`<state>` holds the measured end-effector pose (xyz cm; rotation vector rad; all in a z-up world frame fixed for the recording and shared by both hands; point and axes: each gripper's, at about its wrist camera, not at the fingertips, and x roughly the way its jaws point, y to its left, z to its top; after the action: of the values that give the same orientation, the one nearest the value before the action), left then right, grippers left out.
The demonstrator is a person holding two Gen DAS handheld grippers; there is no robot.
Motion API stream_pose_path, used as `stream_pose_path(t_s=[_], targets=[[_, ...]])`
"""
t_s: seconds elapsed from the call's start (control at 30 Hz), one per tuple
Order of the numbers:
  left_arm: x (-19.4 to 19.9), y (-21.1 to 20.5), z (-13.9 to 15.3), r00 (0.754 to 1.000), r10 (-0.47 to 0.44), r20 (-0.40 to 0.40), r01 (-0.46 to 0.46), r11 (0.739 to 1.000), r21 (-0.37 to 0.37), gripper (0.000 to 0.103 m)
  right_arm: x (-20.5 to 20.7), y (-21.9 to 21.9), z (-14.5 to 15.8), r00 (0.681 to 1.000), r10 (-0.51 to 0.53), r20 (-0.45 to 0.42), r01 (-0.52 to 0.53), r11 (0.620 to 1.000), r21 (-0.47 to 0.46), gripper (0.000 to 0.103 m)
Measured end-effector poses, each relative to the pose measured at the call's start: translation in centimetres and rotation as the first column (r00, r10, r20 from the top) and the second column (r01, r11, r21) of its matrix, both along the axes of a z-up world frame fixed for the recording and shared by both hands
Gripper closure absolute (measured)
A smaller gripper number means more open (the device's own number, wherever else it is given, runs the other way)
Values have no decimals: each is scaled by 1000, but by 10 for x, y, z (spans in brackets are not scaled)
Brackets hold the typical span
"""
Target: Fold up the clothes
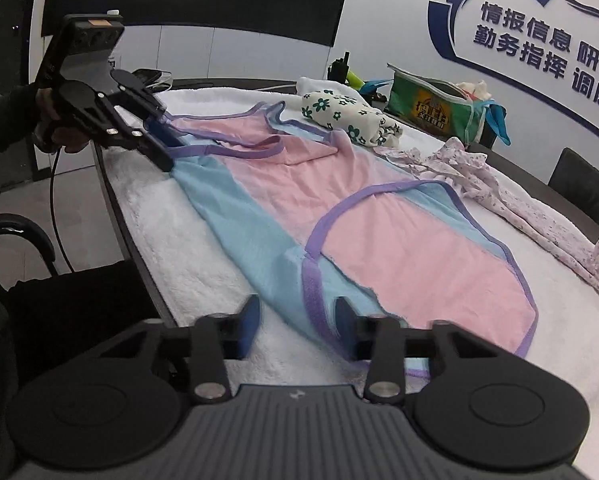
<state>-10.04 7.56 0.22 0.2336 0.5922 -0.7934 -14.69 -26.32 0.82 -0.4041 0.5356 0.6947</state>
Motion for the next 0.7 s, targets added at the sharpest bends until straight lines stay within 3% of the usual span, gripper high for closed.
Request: stream_pose_path(t_s=[0.03,0.1,0.17,0.43,0.7], targets=[[-1,2,0,1000,3,-9,-3,1000,-14,100,1,-2,0,1000,-5,-6,5,1000,12,74],[-4,10,1,999,0,-34,-2,998,-58,102,4,-7,-1,1000,-16,-26,17,999,33,96],[-4,16,2,999,1,-52,-6,995,-97,103,5,-9,-1,999,-40,-33,41,998,37,101],[-17,21,9,998,-51,-47,44,988,-151,103,-1,-16,10,999,-41,-32,43,996,78,102],[0,26,14,998,-7,-69,-4,988,-153,103,8,-16,5,998,-39,-48,42,997,60,102]])
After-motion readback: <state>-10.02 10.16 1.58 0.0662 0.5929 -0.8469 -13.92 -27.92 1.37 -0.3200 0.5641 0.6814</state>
